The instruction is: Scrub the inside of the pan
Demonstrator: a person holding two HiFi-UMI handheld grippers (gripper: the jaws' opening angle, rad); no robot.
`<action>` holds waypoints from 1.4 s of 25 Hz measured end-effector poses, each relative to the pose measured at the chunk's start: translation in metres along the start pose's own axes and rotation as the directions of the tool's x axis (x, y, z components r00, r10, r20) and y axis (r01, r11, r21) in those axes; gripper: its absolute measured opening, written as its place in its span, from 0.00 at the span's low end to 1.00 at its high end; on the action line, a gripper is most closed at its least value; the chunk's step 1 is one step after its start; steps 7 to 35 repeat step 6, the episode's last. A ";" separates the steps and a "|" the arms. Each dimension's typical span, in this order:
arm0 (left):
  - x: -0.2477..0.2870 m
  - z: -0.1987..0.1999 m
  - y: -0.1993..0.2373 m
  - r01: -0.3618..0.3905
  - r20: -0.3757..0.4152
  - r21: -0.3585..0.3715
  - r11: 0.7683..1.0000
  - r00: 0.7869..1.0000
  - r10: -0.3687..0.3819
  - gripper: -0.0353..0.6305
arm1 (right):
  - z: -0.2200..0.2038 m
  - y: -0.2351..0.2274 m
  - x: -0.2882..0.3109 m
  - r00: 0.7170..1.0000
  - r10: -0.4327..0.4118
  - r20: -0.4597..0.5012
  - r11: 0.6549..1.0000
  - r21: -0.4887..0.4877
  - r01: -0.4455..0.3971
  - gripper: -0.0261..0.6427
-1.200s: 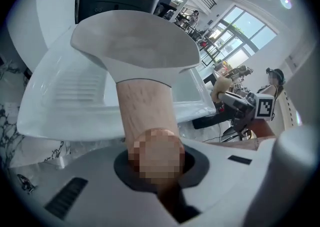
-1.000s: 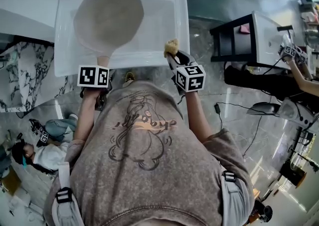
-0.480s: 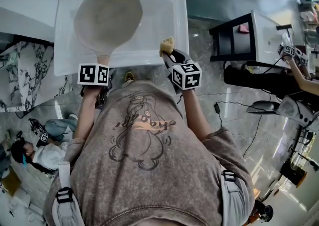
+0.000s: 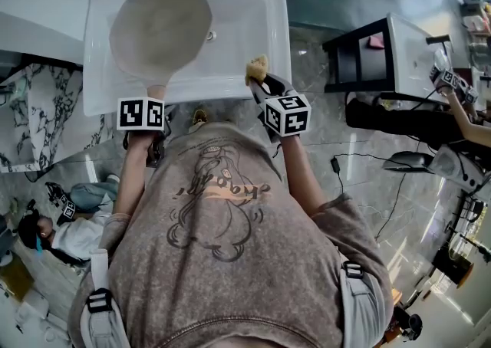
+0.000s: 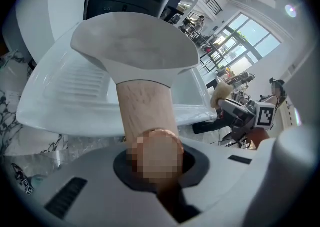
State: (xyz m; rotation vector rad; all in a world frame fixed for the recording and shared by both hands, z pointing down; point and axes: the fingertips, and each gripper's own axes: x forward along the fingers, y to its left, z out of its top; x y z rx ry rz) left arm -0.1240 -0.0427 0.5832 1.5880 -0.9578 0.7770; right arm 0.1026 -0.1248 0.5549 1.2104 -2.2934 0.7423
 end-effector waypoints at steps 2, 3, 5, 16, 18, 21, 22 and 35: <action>0.000 0.000 0.003 -0.002 -0.001 -0.006 1.000 1.000 0.002 0.11 | -0.001 -0.001 0.001 1.000 0.001 0.000 1.000 0.003 -0.001 0.25; 0.000 0.000 0.004 -0.002 -0.001 -0.010 1.000 1.000 0.002 0.11 | -0.001 -0.001 0.001 1.000 0.001 0.001 1.000 0.005 -0.001 0.25; -0.001 0.000 0.005 -0.001 0.003 -0.017 1.000 1.000 0.001 0.12 | 0.000 -0.002 0.002 1.000 0.002 0.002 1.000 0.008 -0.002 0.25; -0.001 0.000 0.005 0.001 0.005 -0.021 1.000 1.000 0.000 0.11 | 0.001 -0.003 0.002 1.000 0.002 0.003 1.000 0.009 -0.002 0.25; -0.001 0.000 0.005 0.001 0.005 -0.021 1.000 1.000 0.000 0.11 | 0.001 -0.003 0.002 1.000 0.002 0.003 1.000 0.009 -0.002 0.25; -0.001 0.000 0.005 0.001 0.005 -0.021 1.000 1.000 0.000 0.11 | 0.001 -0.003 0.002 1.000 0.002 0.003 1.000 0.009 -0.002 0.25; -0.001 0.000 0.005 0.001 0.005 -0.021 1.000 1.000 0.000 0.11 | 0.001 -0.003 0.002 1.000 0.002 0.003 1.000 0.009 -0.002 0.25; -0.001 0.000 0.005 0.001 0.005 -0.021 1.000 1.000 0.000 0.11 | 0.001 -0.003 0.002 1.000 0.002 0.003 1.000 0.009 -0.002 0.25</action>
